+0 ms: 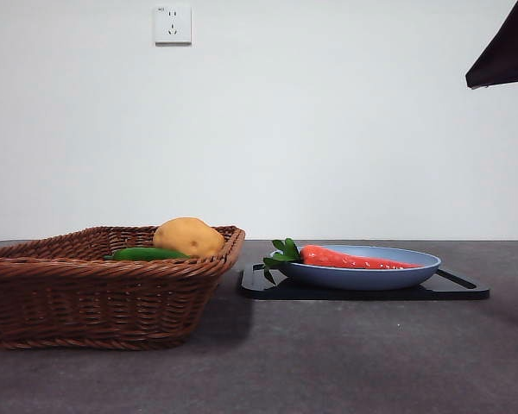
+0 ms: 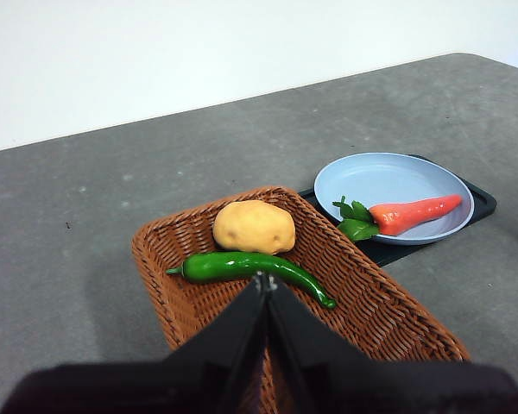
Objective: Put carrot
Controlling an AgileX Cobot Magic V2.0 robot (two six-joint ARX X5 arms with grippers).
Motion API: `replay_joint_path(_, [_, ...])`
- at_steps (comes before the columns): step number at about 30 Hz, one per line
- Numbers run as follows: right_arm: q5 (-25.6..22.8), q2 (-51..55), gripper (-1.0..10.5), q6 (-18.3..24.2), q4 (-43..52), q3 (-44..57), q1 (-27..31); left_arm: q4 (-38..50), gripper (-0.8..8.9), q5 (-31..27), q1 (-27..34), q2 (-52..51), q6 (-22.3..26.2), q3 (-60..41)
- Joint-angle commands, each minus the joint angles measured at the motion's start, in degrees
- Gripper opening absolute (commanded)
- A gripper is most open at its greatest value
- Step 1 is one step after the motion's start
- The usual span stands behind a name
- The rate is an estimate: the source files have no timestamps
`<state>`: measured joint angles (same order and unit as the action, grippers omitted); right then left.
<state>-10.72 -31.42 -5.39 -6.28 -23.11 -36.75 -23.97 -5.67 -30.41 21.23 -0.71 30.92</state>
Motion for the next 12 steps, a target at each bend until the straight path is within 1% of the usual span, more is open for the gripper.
replay_joint_path(1, [-0.3,-0.1,0.0,-0.7,0.7,-0.4,-0.4,-0.3,0.08,0.0,-0.3,-0.9,-0.7,0.3])
replay_joint_path(3, [-0.3,-0.1,0.0,-0.7,0.7,-0.4,-0.4,-1.9,0.08,-0.2,0.7,-3.5,-0.5,0.3])
replay_joint_path(5, [-0.2,-0.1,0.0,-0.7,0.7,-0.4,-0.4,-3.4,0.08,0.0,2.7,-6.4,2.2,0.3])
replay_joint_path(6, [-0.2,-0.1,0.0,-0.7,0.7,-0.4,-0.4,-3.9,0.08,0.1,4.3,-8.0,2.5,0.1])
replay_joint_path(12, [-0.2,-0.1,0.0,-0.7,0.7,-0.4,-0.4,-1.6,0.08,-0.3,17.0,-15.2,2.6,-3.3])
